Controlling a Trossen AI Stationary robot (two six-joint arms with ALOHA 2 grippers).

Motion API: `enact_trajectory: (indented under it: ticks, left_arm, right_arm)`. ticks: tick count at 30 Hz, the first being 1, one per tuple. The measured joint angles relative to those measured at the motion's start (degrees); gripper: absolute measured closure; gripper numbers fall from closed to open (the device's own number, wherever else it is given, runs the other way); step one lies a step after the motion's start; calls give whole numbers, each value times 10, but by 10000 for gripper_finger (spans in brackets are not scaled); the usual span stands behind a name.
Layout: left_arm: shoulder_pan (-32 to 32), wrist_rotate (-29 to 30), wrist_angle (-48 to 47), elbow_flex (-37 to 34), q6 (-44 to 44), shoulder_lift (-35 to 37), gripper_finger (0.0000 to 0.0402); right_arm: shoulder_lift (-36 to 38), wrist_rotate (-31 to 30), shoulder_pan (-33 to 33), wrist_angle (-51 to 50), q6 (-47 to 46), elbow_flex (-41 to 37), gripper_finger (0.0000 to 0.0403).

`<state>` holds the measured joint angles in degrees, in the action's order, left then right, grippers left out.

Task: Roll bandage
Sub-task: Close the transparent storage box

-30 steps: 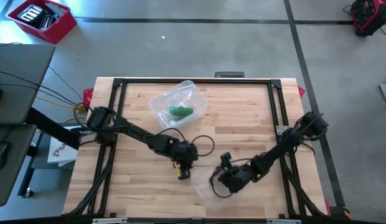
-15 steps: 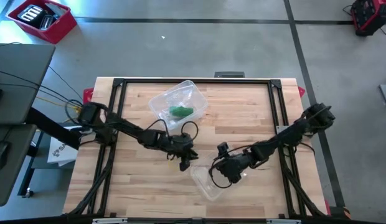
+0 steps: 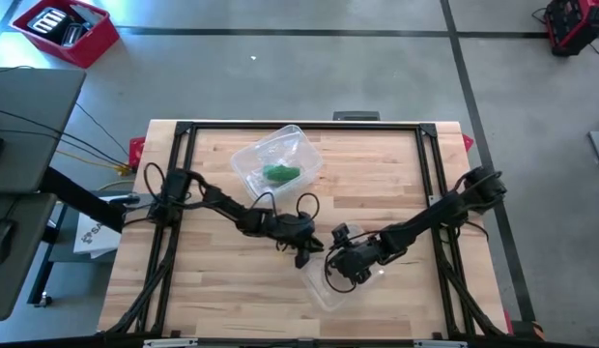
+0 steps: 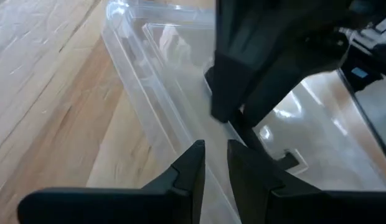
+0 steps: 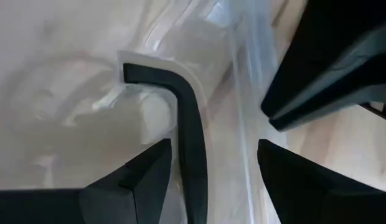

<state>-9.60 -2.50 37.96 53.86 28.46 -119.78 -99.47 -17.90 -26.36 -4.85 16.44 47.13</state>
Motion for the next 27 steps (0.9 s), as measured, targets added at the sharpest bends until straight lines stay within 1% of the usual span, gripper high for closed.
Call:
enact_trajectory:
  ticks: [4,7,12,16,19,22,25,27]
  left_arm:
    - [4,-4,3,2,13,-10,336]
    - [4,-2,2,2,14,-10,336]
    - [5,4,-16,2,24,-10,336]
    - [7,4,-32,2,39,-10,336]
    - [7,4,-34,2,41,-11,336]
    - [7,3,-36,1,43,-11,336]
    - [7,1,-39,1,43,-11,336]
    - [7,-1,-39,1,43,-11,336]
  right_arm:
    - [-20,1,9,8,5,2,171]
    - [-33,-24,10,14,6,3,171]
    - [-38,-111,-15,34,22,2,171]
    - [-40,-176,-46,27,21,9,171]
    - [-41,-241,-75,23,19,15,171]
    - [-41,-290,-98,23,17,18,171]
    - [-41,-299,-114,25,-7,18,171]
    - [-41,-280,-119,25,-38,19,171]
